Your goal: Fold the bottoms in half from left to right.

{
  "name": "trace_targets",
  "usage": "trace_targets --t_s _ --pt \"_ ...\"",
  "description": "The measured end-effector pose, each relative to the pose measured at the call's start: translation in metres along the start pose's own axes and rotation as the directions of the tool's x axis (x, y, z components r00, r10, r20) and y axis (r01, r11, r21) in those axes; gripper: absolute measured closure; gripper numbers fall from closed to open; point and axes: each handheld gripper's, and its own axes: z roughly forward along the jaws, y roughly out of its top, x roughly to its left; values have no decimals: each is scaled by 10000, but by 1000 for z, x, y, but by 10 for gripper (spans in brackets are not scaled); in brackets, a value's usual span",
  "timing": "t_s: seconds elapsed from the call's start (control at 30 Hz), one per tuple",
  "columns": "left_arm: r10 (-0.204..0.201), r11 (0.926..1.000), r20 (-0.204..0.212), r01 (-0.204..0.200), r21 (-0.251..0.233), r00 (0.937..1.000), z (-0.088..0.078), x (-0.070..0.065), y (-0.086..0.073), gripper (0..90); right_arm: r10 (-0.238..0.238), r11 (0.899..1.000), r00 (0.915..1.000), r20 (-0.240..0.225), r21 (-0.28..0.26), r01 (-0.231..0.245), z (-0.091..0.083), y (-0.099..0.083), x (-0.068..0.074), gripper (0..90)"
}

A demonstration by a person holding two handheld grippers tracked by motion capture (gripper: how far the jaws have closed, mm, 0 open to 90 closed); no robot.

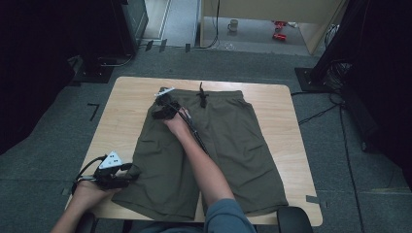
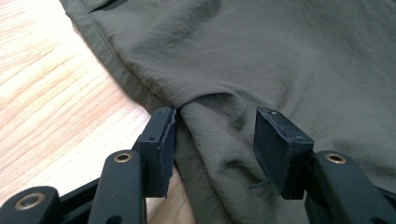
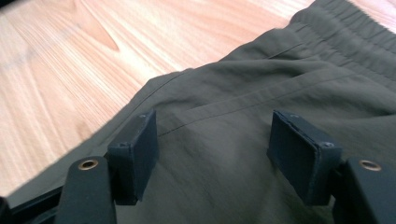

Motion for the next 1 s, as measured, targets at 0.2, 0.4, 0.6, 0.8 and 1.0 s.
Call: trace_targets --t_s 0.2,0.4,0.6,0.8,1.0 --pt "-49 10000 -123 49 30 9999 -1 -1 -1 491 -386 9992 9981 473 82 383 11 1 12 311" --pt "-119 9999 -251 121 83 9996 -1 -2 0 535 -315 9986 9977 592 -414 340 13 -1 13 425" --pt "-171 9998 -298 174 99 9994 -1 -6 1 626 -235 9968 9975 672 -740 285 12 -4 15 675" --pt "-364 9980 -416 385 502 9985 0 -7 6 812 -503 9964 9964 689 -647 548 15 -1 25 875" --pt "-885 9956 -124 881 -322 9960 -15 -11 21 898 657 9976 9978 -125 -225 -659 10 22 22 890"
